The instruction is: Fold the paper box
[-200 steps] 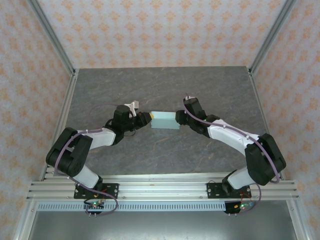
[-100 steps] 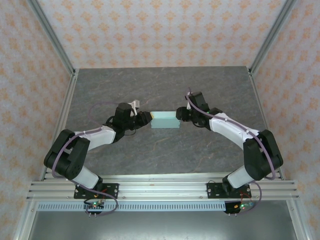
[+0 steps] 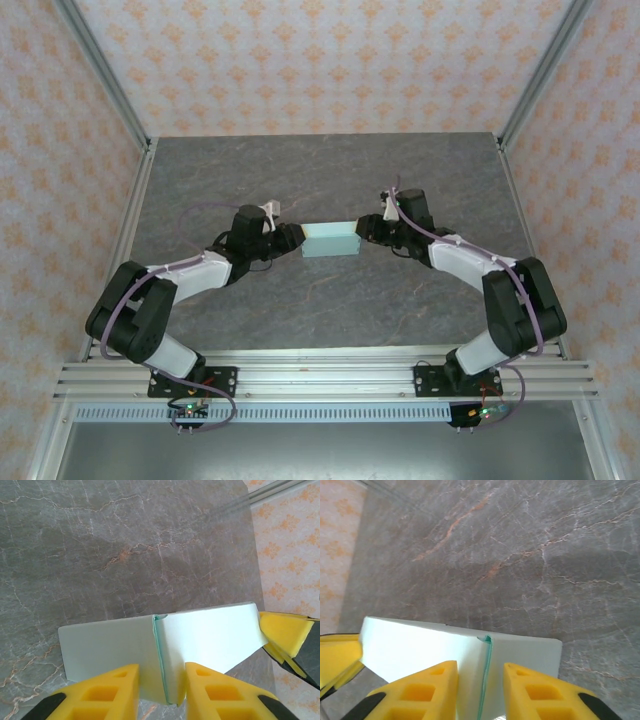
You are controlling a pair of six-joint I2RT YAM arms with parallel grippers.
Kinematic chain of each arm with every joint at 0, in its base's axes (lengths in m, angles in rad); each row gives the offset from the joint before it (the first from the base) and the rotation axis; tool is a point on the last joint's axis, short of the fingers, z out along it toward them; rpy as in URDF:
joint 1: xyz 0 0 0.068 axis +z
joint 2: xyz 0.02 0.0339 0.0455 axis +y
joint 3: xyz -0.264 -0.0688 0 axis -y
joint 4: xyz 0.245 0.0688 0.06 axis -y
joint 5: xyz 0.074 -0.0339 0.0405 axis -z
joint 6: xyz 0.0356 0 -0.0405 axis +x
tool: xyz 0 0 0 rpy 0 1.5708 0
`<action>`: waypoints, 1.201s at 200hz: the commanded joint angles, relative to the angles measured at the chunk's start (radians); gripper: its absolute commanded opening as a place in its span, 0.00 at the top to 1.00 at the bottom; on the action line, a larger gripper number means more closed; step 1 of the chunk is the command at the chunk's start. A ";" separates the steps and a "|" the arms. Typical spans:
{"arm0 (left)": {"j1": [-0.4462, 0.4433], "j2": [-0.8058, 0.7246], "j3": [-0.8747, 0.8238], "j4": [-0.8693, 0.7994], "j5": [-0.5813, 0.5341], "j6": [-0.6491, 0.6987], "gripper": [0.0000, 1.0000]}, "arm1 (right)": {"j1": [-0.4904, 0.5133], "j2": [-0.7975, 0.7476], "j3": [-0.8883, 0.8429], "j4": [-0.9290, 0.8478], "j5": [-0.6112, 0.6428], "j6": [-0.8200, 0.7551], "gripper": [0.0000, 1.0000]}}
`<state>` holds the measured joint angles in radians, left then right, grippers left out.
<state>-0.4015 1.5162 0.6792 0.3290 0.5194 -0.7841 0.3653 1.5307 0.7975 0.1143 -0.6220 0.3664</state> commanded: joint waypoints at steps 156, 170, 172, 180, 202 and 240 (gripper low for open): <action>-0.003 0.027 0.066 -0.261 -0.065 0.057 0.55 | 0.004 0.110 -0.096 -0.126 0.124 0.051 0.88; -0.003 0.024 0.098 -0.280 -0.066 0.064 0.52 | 0.012 0.102 -0.076 -0.139 0.133 0.048 0.88; -0.003 0.025 0.102 -0.283 -0.066 0.066 0.51 | 0.013 0.102 -0.075 -0.140 0.134 0.048 0.88; -0.003 0.026 0.115 -0.296 -0.068 0.070 0.50 | 0.018 0.100 -0.065 -0.147 0.139 0.046 0.87; 0.001 0.019 0.121 -0.304 -0.066 0.075 0.46 | 0.029 0.100 -0.051 -0.156 0.148 0.044 0.87; 0.009 -0.007 0.100 -0.294 -0.057 0.069 0.42 | 0.039 0.103 -0.042 -0.165 0.157 0.043 0.87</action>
<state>-0.3985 1.5284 0.7895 0.1154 0.4812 -0.7334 0.3832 1.5726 0.8028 0.2207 -0.5392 0.4412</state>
